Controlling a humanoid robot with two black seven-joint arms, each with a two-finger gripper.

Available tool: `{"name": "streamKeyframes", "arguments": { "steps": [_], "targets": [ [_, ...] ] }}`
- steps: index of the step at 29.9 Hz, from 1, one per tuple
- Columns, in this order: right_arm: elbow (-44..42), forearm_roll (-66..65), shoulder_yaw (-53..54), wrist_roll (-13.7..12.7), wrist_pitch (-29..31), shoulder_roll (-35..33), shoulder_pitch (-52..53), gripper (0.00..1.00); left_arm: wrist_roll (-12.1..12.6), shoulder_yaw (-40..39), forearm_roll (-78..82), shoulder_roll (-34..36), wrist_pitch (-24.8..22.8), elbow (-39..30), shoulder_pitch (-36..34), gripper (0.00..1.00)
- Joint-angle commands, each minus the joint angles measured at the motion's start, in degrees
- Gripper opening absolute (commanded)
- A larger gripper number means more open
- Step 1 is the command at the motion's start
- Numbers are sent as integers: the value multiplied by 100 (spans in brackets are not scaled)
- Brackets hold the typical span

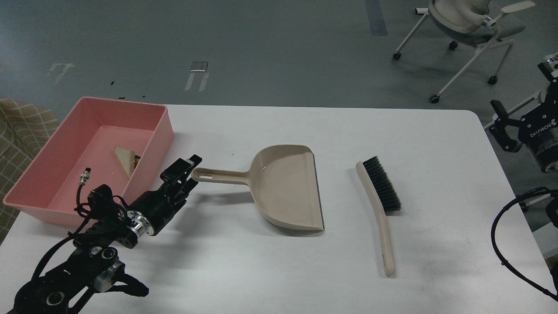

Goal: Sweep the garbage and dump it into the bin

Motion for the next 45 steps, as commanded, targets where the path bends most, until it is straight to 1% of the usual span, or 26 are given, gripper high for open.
{"name": "streamKeyframes", "arguments": {
  "steps": [1, 3, 7, 12, 18, 24, 28, 33, 35, 39, 40, 42, 45],
  "targets": [
    [9, 0, 0, 2, 0, 13, -76, 100, 24, -103, -250, 273, 27, -428, 129, 87],
    [9, 0, 0, 2, 0, 30, -102, 100, 33, -103, -382, 361, 27, -639, 173, 87],
    [9, 0, 0, 2, 0, 39, -102, 100, 42, -121, -391, 388, 27, -658, 173, 87],
    [9, 0, 0, 2, 0, 39, -102, 100, 60, -261, -409, 590, 27, -763, 121, 87],
    [18, 0, 9, 2, 0, 39, -111, 100, 51, -814, -532, 810, -17, -974, -46, 87],
    [132, 8, 44, -7, 0, 39, -58, 100, 16, -1245, -1252, 1065, -61, -983, -459, 87],
    [141, 8, 53, -15, 0, 22, 73, 100, 7, -1614, -1911, 1118, -61, -974, -863, 87],
    [518, 8, 62, -7, 0, 22, 135, 100, 16, -1852, -2701, 1082, -52, -886, -1460, 89],
    [554, 8, 62, -7, 0, 22, 179, 100, 16, -1870, -2879, 1082, -61, -772, -1585, 90],
    [528, 8, 62, -7, 0, 39, 354, 100, 24, -1870, -3317, 1056, -87, -159, -2058, 90],
    [493, 8, 62, -7, 0, 39, 433, 100, 24, -1861, -3431, 995, -183, 87, -2190, 90],
    [431, 8, 53, -7, 0, 39, 539, 100, 33, -1852, -3546, 855, -342, 343, -2366, 91],
    [-7, 8, -26, -7, 0, 66, 1020, 100, 42, -1826, -3670, 407, -798, 905, -2770, 91]
  ]
}}
